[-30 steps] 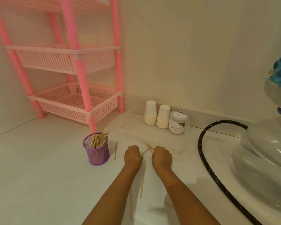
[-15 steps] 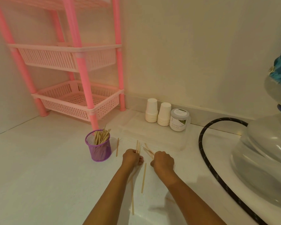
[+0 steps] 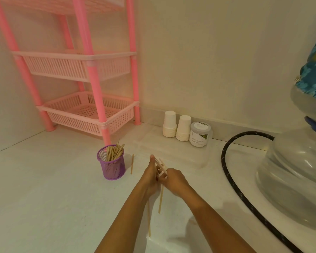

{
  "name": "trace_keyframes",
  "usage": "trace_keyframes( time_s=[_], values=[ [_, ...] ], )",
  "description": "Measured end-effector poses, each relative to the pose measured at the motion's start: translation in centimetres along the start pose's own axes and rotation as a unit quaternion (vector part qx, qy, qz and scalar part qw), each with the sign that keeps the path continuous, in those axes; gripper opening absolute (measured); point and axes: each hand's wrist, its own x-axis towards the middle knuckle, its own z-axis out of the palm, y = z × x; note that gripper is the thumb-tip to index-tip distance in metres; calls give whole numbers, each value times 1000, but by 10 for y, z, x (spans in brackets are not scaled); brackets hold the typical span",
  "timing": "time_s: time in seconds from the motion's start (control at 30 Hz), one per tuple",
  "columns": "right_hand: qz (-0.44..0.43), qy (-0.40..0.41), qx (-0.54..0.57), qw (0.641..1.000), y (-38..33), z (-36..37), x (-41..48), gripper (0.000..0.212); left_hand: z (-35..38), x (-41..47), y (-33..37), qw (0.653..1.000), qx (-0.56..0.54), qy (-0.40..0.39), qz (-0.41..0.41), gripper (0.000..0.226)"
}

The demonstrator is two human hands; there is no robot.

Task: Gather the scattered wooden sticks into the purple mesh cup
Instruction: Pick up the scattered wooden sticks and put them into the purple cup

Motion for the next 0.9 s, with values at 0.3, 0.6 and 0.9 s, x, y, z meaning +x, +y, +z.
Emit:
trace_keyframes(
  time_s=[0.3, 0.6, 0.9],
  values=[
    [21, -16, -90, 996, -11, 1, 0, 35, 4, -4, -16, 995, 84, -1, 60, 40],
    [-45, -44, 72, 995, -9, -12, -10, 29, 0, -1, 1, 978, -193, 57, 46, 35],
    [-101, 109, 54, 987, -6, 7, -8, 25, -8, -2, 8, 932, -357, 39, 41, 38]
  ],
)
